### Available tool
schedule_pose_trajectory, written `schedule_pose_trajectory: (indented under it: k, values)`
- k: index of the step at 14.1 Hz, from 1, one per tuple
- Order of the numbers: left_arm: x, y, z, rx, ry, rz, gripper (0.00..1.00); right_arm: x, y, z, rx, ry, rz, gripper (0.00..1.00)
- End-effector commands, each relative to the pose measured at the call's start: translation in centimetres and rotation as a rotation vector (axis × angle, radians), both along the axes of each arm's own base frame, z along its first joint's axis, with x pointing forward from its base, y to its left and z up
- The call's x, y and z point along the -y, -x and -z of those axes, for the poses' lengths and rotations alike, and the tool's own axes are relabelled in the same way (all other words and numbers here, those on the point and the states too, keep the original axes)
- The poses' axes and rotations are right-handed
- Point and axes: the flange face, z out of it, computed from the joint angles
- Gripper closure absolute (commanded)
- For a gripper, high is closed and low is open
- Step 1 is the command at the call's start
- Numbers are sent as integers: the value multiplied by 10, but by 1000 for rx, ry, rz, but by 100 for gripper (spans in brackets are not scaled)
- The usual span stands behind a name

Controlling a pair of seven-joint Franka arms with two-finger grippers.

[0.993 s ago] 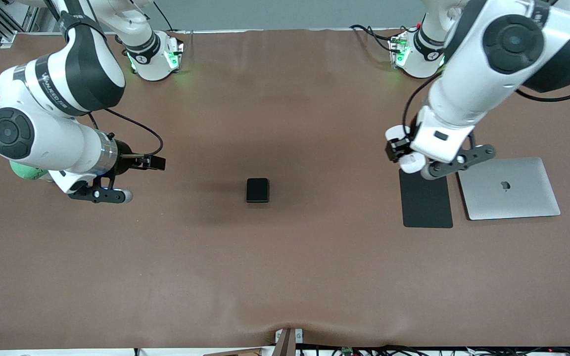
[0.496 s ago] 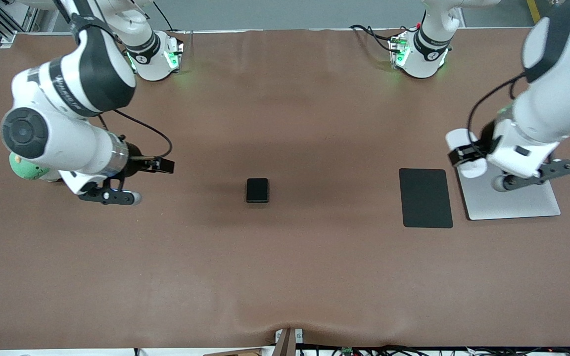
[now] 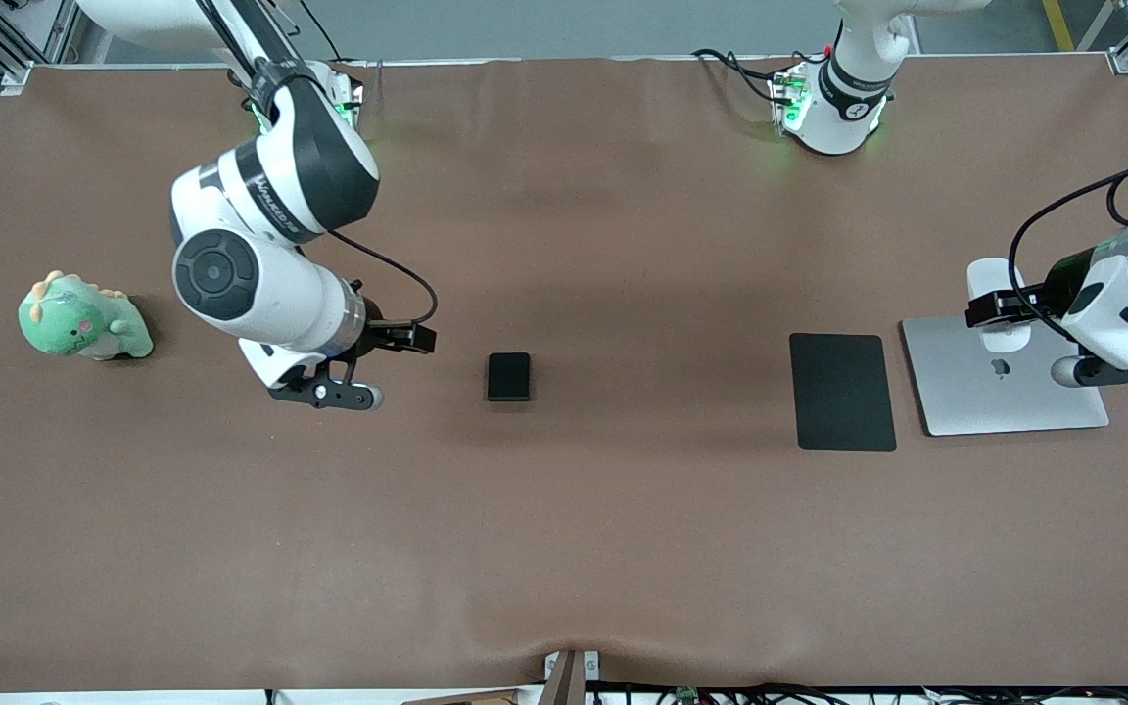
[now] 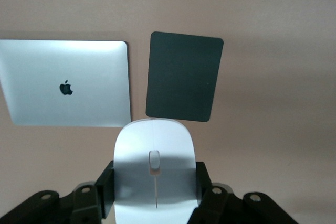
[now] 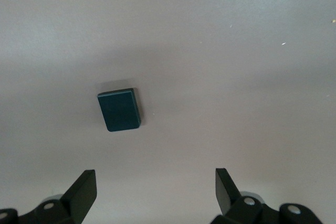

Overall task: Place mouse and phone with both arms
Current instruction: 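Carry the mouse toward the mouse pad while the right gripper reaches the phone, then lower the mouse onto the black pad while the right gripper grasps the phone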

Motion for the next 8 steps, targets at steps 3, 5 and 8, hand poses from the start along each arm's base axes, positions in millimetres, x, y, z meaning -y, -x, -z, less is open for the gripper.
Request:
schedule_pose_trajectory:
  k: [3,5,8]
  values:
    - [2,29,112,88,29,42,53,-52,7,38,8,-8,71,0]
    - [14,25,156,128,25,69,53,-69,12,57,1,-3,60,0]
    - [38,9,209,169,28,104,53,-92,17,83,9,3,94,0]
